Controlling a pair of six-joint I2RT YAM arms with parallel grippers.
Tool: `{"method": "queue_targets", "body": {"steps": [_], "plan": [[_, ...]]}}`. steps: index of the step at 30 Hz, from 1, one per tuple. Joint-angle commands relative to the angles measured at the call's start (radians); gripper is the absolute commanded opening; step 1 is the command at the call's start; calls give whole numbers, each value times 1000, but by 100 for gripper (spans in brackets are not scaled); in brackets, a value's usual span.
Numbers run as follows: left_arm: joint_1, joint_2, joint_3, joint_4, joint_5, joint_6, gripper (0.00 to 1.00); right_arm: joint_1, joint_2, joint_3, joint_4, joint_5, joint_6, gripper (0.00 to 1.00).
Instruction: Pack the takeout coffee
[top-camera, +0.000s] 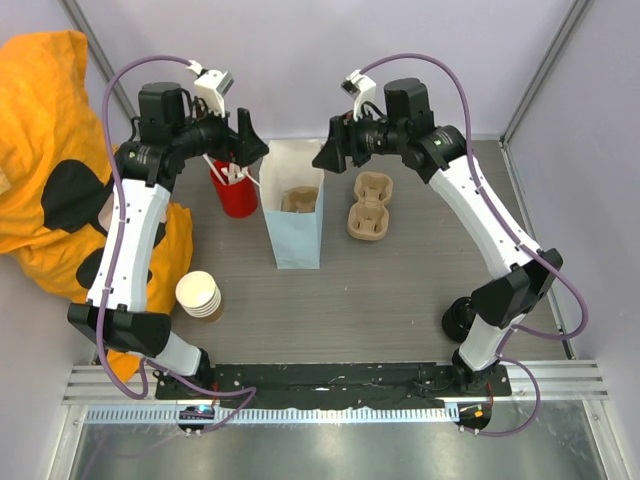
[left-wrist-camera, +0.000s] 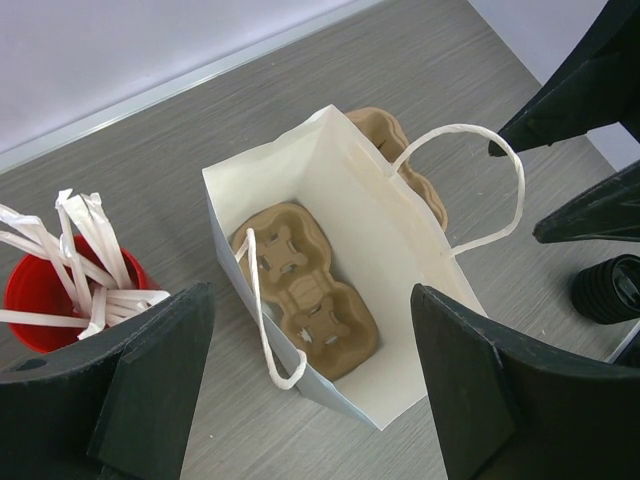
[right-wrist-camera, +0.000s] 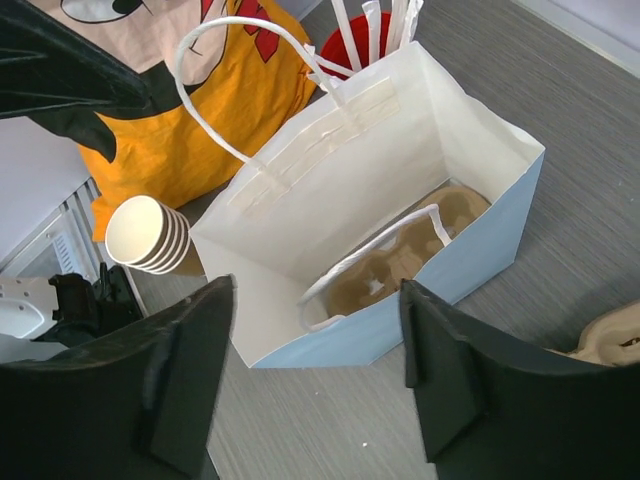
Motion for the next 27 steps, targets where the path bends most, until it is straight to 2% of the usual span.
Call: {"method": "queue_targets", "body": {"steps": [1,6,12,22,27], "plan": [[-1,-17,39,12,17,-6,84,11,-50,90,-49,1,-93,77],[-3,-17,42,9,21,-5,85,11,-57,139,-141,44,-231,87],[-1,-18,48,3,26,-2,86,11,-79,185,-215,126,-395,93],[-1,-29,66,-19,17,23,98,11,-77,223,-239,164,-476,94],[-3,-34,86,-34,3,35,100,11,-67,257,-221,192,-482,94]]}}
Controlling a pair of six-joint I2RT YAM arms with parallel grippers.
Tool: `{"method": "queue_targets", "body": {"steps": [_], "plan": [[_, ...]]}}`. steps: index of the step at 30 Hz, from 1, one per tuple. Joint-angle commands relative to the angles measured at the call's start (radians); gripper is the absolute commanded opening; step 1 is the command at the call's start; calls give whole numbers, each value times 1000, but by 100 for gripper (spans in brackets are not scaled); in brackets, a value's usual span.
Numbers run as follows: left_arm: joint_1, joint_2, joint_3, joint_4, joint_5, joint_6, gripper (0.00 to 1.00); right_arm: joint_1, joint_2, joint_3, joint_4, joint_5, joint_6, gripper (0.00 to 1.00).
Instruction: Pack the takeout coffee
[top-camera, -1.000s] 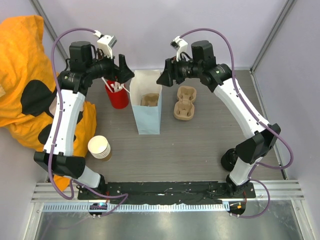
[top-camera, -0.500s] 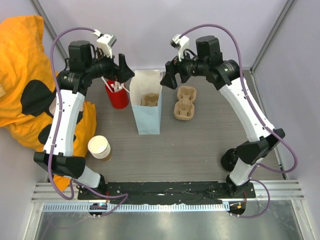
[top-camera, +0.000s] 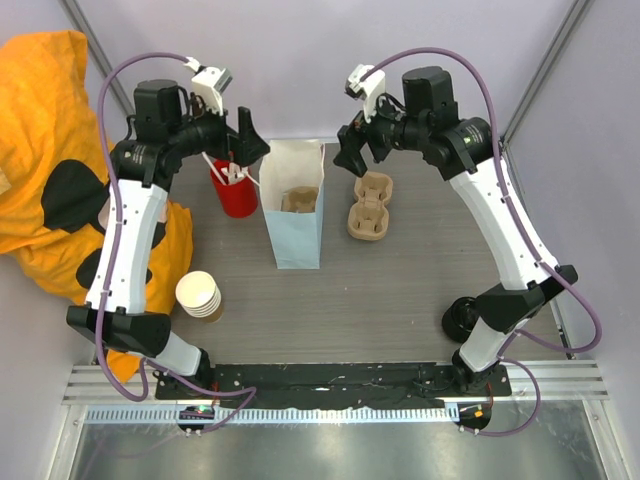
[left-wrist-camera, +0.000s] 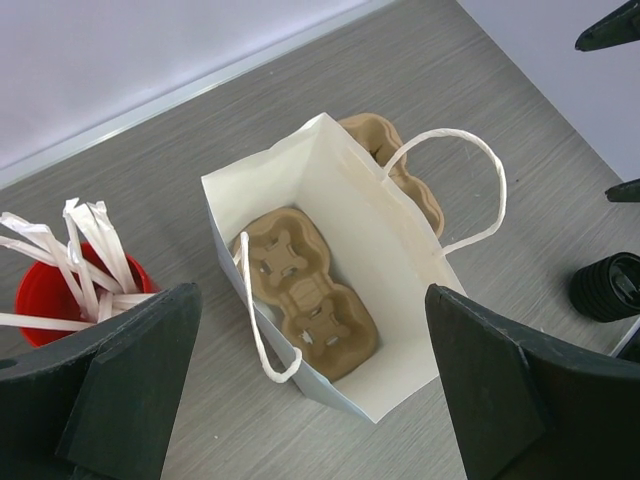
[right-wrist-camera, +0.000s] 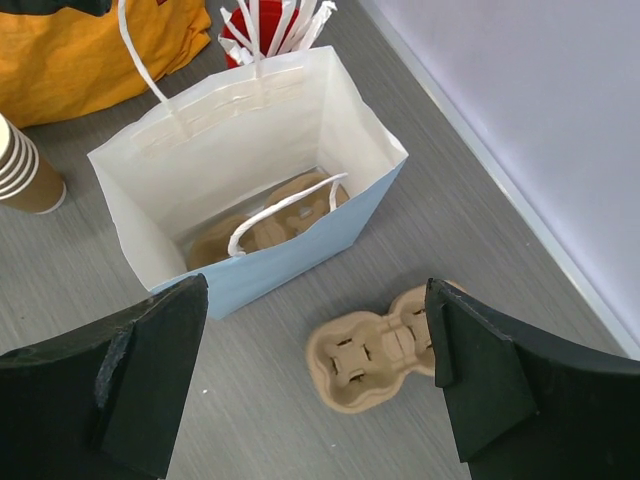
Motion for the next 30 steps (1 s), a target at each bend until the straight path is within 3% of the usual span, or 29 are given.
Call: {"method": "queue_targets", "body": {"steps": [1,9,16,24,30], "plan": [[-1,-32,55,-8,-7,26,100,4,-28,66,36,36,-23,94],[-9,-60,67,-68,-42,100,100,5,10,54,200,228,-5,94],[-92,-98,30,-151,-117,180,100,5,110,41,350,302,-45,94],[-130,-98,0,-165,-281,226,100,1,279,119,418,245,-74,94],[-147,-116,-39,-172,-373,255,100,-25,383,201,410,121,-40,93]]}}
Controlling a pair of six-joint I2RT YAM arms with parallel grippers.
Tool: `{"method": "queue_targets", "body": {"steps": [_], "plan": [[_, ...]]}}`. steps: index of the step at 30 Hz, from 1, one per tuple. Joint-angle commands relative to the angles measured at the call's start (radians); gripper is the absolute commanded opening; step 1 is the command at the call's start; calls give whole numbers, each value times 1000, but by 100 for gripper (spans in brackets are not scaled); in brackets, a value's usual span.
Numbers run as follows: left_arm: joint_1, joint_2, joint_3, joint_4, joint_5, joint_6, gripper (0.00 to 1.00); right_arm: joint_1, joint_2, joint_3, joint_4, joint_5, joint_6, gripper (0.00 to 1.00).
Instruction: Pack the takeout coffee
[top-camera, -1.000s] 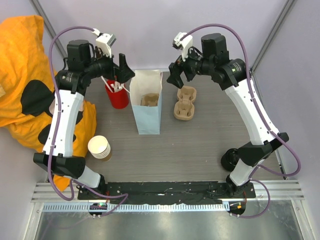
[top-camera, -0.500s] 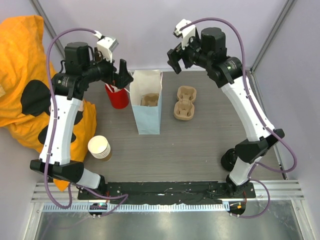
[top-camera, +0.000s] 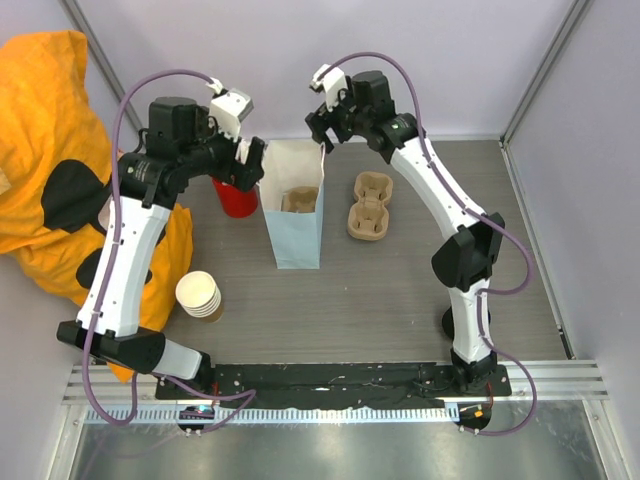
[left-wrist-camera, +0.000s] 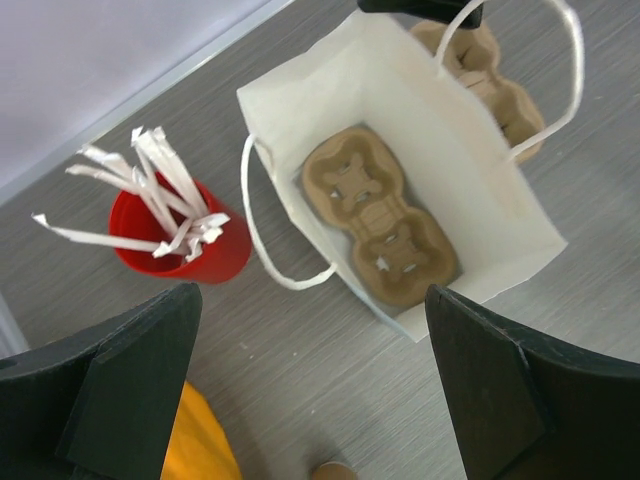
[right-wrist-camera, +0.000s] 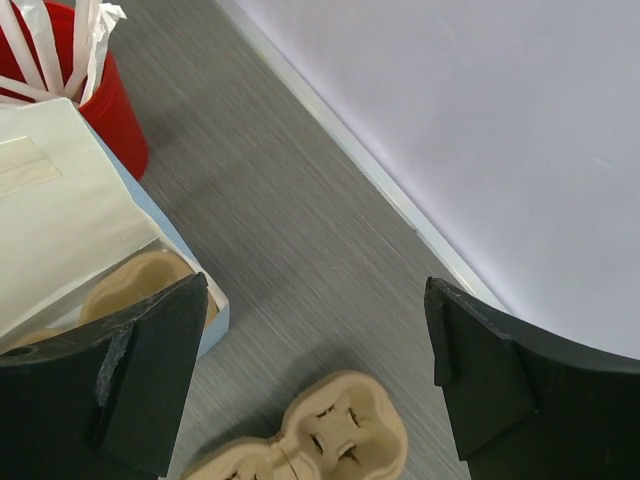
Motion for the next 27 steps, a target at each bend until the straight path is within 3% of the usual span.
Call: {"method": "queue_targets", "body": {"steps": [1,6,13,27], "plan": [[-19,-32,-32,-1,-103,38,100,-27,10,106,55,-119,25,92],[-26,-24,-55,11,-160,42,100,-42,12,91,30,-277,10,89],[-27,11,-46,31,-192,35,97,-44,30,95,-26,-364,-41,82],[-35,60,-20,46,-200,27,66,-27,87,132,-108,-364,-115,63]]}}
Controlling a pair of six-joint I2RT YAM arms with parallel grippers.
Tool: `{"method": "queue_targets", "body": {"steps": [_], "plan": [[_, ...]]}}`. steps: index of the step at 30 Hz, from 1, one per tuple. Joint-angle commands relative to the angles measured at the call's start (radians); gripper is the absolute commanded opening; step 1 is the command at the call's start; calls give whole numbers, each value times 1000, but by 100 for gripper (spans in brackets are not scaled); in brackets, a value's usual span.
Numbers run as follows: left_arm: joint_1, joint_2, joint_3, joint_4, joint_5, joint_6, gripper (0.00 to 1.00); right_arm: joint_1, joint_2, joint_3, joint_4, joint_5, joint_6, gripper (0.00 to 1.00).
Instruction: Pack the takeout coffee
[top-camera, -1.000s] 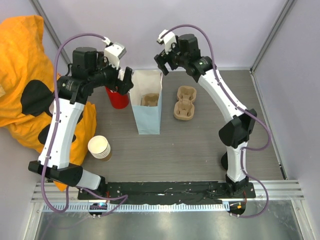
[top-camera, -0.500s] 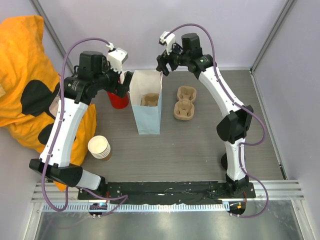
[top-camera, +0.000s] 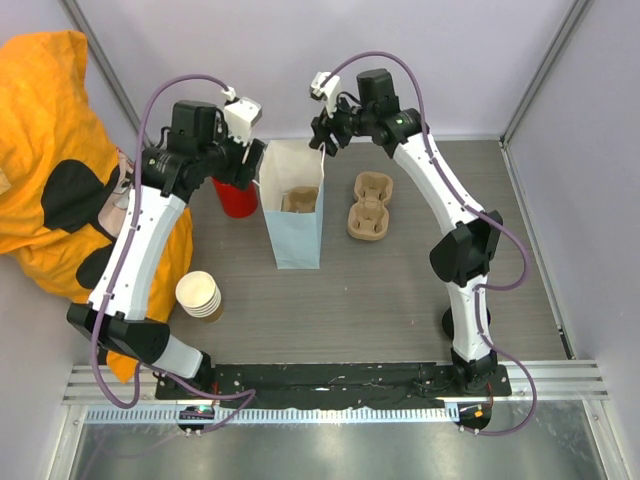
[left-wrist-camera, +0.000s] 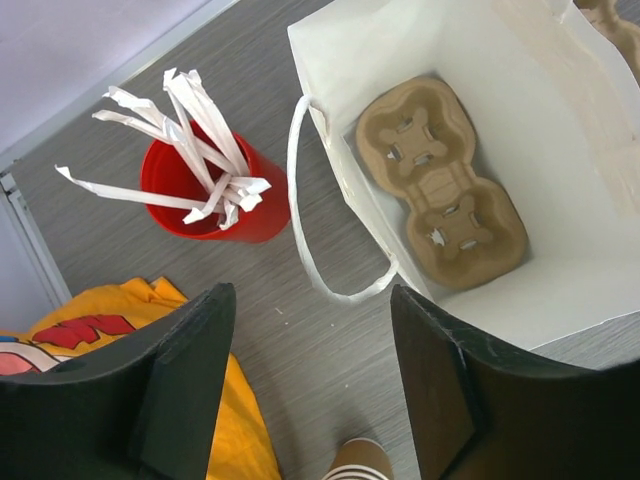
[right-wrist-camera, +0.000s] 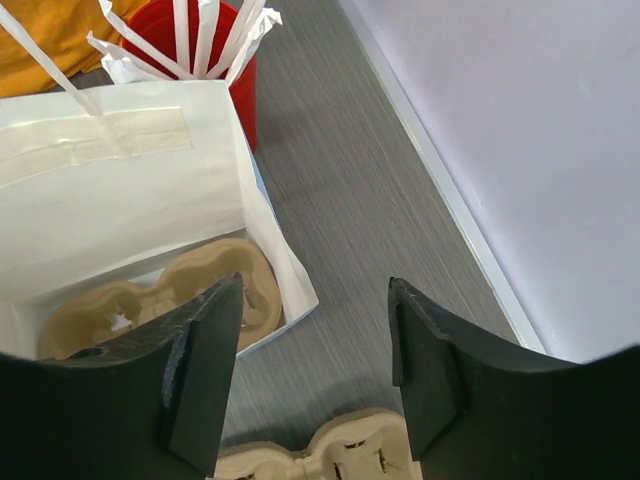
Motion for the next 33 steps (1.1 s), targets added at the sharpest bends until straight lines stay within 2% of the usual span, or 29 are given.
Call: {"method": "queue_targets", "body": {"steps": [1,2,5,11,15,28,33], "plan": [[-6,13,39,43,-8,-4,64,10,25,48,-12,-8,-30,63],[-6,15,47,40,-5,-4,60,10,32,49,-14,-6,-33,62],[-8,18,58,40,-2,-4,57,13,48,59,-17,3,-36,61],[-10,22,59,42,-5,-5,55,16,43,63,-43,0,-35,61],[-10,27,63,45,-4,-4,52,21,45,62,-66,6,-51,57],[-11,44,79,63,-13,-10,25,22,17,40,-63,80,-29,38],[-20,65,96,98,-43,-8,19,22,-23,-9,0,153,7,38]]}}
